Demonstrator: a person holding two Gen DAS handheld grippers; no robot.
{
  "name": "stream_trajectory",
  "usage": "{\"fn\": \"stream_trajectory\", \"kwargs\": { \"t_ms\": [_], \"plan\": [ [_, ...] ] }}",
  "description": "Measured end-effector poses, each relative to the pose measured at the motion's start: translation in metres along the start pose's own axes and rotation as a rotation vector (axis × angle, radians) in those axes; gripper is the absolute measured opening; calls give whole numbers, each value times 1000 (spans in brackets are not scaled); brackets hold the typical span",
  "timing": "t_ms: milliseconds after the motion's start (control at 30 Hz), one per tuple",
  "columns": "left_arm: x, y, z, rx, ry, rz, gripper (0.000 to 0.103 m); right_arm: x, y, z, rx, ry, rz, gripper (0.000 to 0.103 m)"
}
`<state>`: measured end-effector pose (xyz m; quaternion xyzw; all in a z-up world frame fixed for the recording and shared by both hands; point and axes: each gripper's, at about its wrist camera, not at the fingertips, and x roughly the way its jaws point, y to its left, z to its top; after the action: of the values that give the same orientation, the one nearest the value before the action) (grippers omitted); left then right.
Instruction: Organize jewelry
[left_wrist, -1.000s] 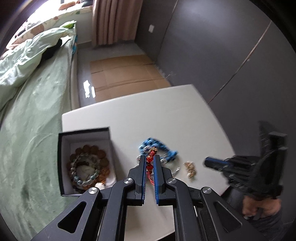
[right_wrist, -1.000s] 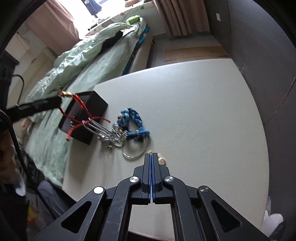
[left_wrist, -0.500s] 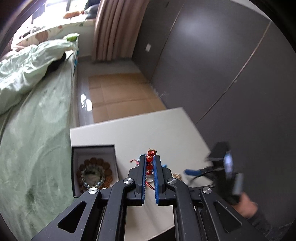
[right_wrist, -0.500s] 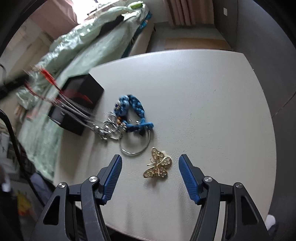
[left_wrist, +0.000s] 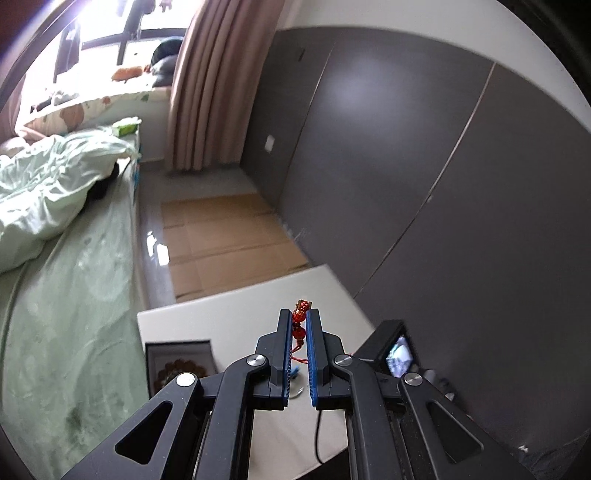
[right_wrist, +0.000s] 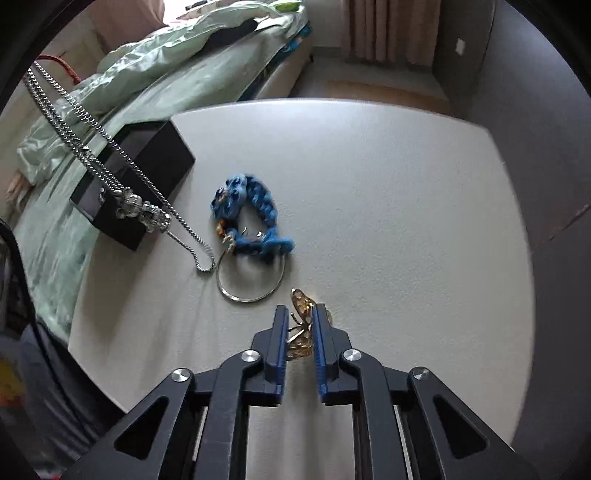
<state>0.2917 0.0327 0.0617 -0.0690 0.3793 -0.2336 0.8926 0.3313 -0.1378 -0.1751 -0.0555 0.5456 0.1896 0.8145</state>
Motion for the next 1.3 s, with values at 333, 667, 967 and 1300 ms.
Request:
{"fn": "stream_trajectory", "kwargs": {
  "t_ms": [333,667,967,1300],
  "plan": [
    [-44,-24,22,64,-97,14,7,-35,-16,9,64,-91,98,13],
    [-64,-16,27,59,-141,66,4,-76,-2,35,60,-191,223,13],
    [-38,10,9,-9,-42,101,6,-46,-7,37,119,-88,254,24],
    [-2,46,-33,-132,62,146,49,-2,-1,32,139,4,262,57]
  ]
}}
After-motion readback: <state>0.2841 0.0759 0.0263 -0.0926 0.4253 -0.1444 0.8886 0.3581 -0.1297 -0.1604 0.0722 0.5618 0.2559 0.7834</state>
